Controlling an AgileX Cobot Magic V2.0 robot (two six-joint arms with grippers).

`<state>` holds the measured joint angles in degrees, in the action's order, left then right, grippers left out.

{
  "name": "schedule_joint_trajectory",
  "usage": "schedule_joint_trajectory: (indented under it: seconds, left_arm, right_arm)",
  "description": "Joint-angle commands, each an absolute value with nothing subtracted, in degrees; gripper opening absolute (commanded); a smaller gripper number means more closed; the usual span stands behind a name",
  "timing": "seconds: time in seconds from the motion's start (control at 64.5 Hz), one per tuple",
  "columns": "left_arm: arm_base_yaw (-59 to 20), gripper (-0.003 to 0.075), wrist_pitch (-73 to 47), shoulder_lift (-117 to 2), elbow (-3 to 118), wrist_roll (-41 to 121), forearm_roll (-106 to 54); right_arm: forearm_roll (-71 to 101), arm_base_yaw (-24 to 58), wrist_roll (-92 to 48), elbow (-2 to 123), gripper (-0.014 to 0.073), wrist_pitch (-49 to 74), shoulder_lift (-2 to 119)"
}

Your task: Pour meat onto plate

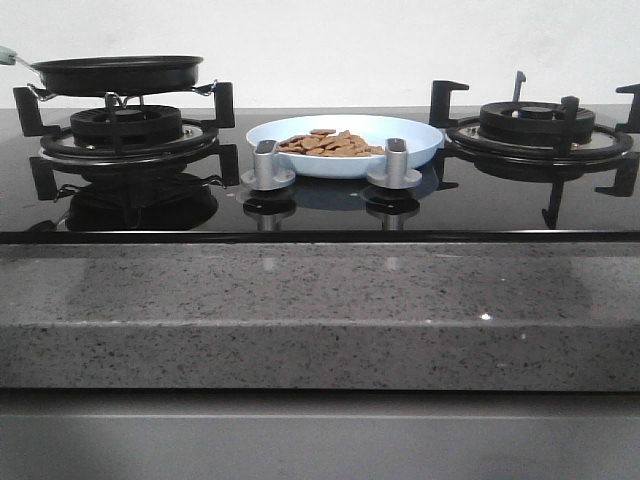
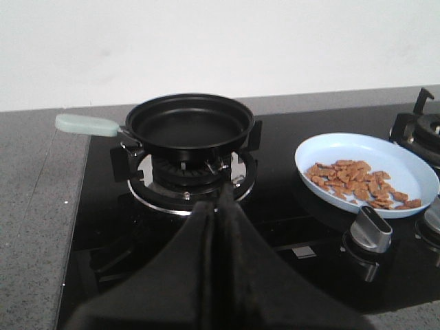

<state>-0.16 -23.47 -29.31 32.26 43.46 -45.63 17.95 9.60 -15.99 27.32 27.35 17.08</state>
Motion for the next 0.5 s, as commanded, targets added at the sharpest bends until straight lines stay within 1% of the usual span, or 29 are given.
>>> schedule_joint_trajectory:
  seconds: [0.0, 0.109, 0.155, 0.202, 0.264, 0.326, 0.403, 0.481]
  left_arm:
    - [-0.62, -0.002, -19.18, -29.63, 33.82, 43.28, -47.47]
    - [-0.49, -0.002, -18.17, -29.91, 33.07, 43.28, -46.89]
    - [-0.49, -0.002, -17.77, -29.8, 32.62, 41.73, -44.13]
    - [-0.85, -0.002, -17.77, -29.41, 32.31, 35.73, -37.1]
    - [-2.06, -0.002, -17.77, -28.48, 31.79, 21.58, -23.79]
    - [-4.23, -0.002, -17.21, -27.14, 30.75, 11.41, -12.99]
    - [-8.18, -0.002, -12.81, -24.9, 28.28, 4.92, -4.14]
    - [-10.98, -0.002, -6.09, -21.64, 24.1, 4.66, -2.09]
  right_arm:
    - [17.93, 9.4, -16.53, 29.03, -0.0062, 22.57, 17.31]
    - [17.93, 9.4, -16.53, 29.03, -0.0062, 22.57, 17.31]
    - [17.93, 9.4, -16.53, 29.03, -0.0062, 22.57, 17.31]
    - [17.93, 9.4, -16.53, 29.03, -0.0062, 22.57, 17.31]
    - [17.93, 9.4, -16.53, 29.03, -0.0062, 22.57, 17.31]
    - [17.93, 9.4, -16.53, 29.03, -0.0062, 22.57, 17.31]
    - [17.93, 9.4, -16.53, 29.03, -0.0062, 22.57, 17.31]
    - [17.93, 9.4, -16.53, 29.03, -0.0062, 22.57, 17.31]
